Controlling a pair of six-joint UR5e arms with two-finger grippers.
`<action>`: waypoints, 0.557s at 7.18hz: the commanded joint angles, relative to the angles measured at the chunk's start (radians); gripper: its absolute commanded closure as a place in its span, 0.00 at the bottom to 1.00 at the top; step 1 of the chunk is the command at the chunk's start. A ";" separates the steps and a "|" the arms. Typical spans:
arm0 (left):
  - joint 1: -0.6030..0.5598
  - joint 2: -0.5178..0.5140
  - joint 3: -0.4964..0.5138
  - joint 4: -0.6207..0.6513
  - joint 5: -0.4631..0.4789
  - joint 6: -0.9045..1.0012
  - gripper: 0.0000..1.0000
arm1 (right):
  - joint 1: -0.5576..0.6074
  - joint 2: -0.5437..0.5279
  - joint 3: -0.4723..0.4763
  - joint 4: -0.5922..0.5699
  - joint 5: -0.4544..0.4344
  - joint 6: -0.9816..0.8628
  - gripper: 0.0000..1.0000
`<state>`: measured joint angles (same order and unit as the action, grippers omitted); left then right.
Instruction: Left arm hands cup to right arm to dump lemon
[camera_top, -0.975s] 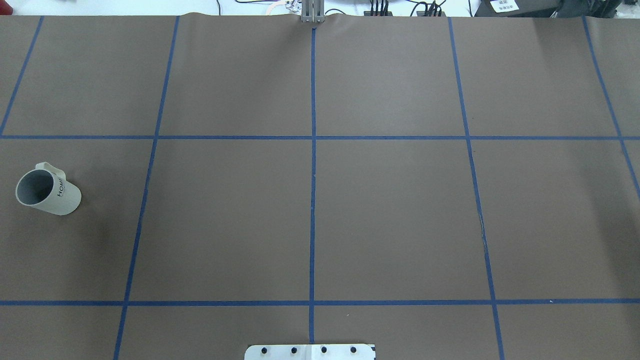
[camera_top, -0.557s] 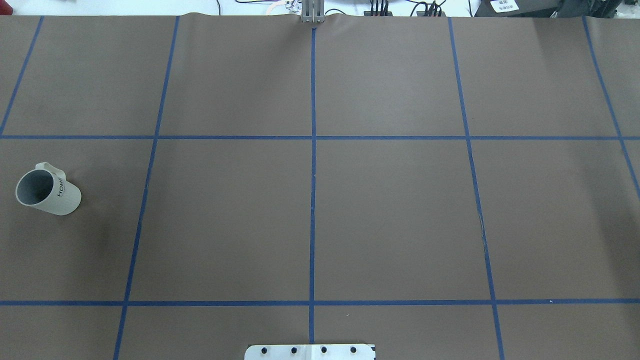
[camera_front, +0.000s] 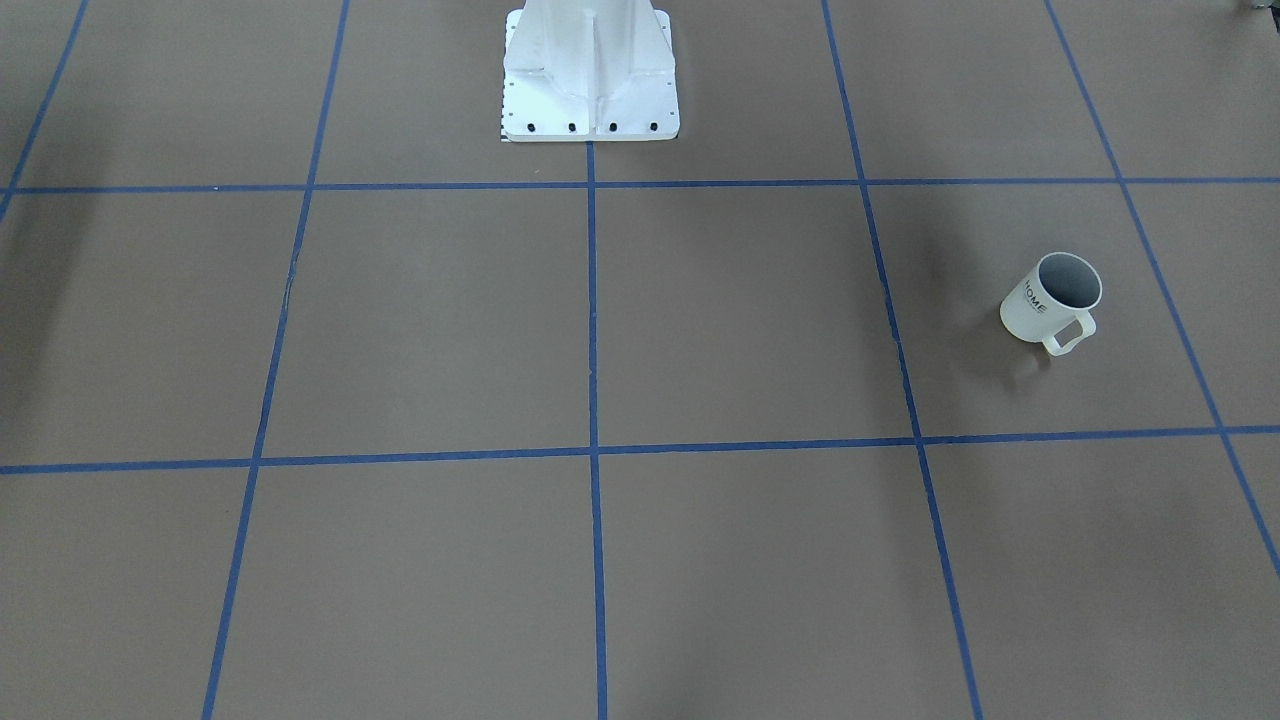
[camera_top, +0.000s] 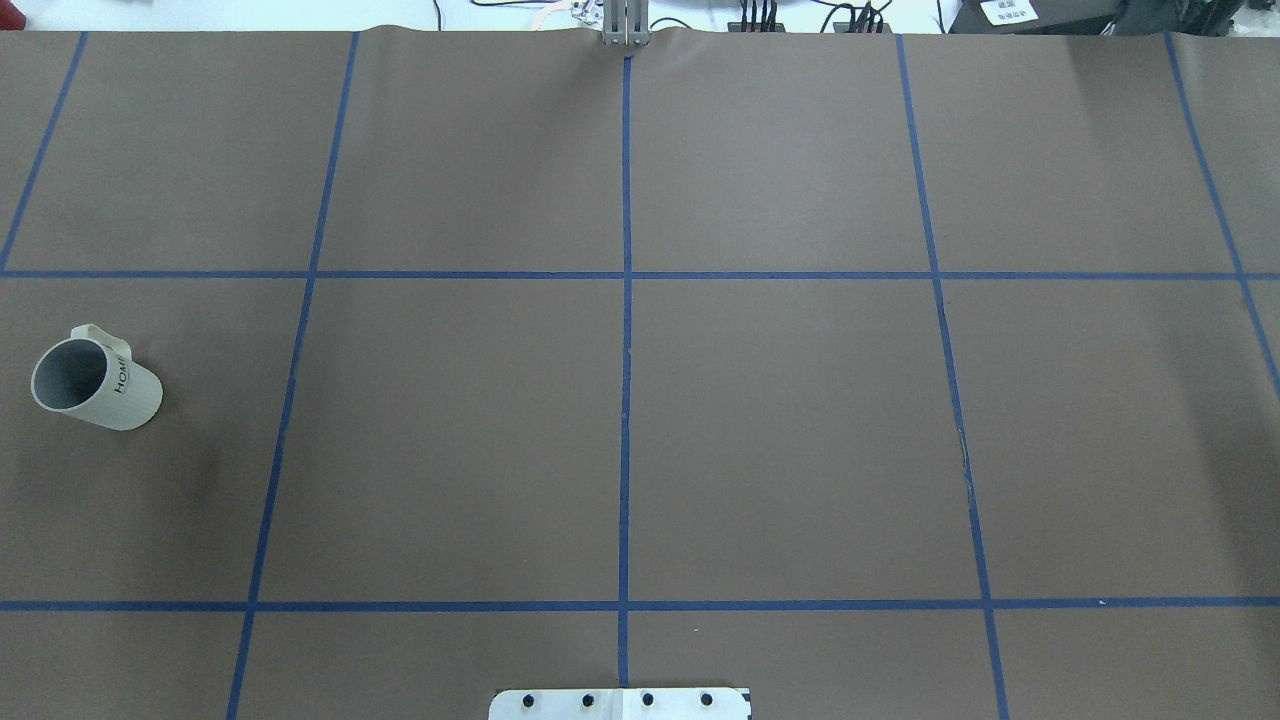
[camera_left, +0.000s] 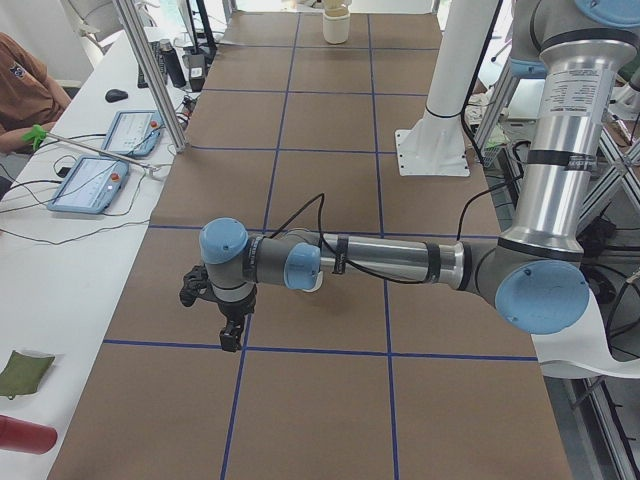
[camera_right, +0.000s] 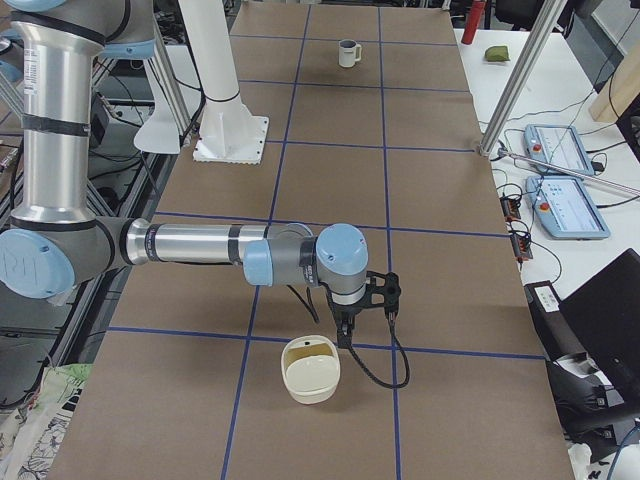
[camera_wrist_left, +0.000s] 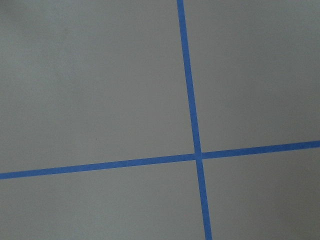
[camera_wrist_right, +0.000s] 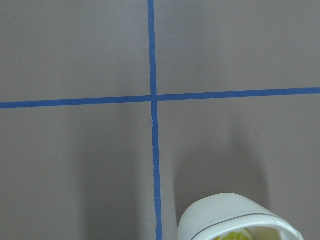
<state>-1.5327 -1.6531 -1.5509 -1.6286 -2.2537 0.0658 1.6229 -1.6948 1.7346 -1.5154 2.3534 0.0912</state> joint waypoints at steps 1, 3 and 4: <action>0.000 0.082 -0.110 0.021 -0.001 0.005 0.00 | 0.000 0.001 -0.003 0.000 0.001 0.001 0.00; 0.000 0.069 -0.133 0.102 0.000 0.005 0.00 | 0.000 0.001 -0.001 0.000 0.010 -0.001 0.00; 0.000 0.067 -0.132 0.104 0.000 0.003 0.00 | 0.000 0.001 0.000 0.000 0.023 -0.001 0.00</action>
<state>-1.5325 -1.5847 -1.6778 -1.5404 -2.2536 0.0703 1.6229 -1.6936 1.7335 -1.5156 2.3641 0.0911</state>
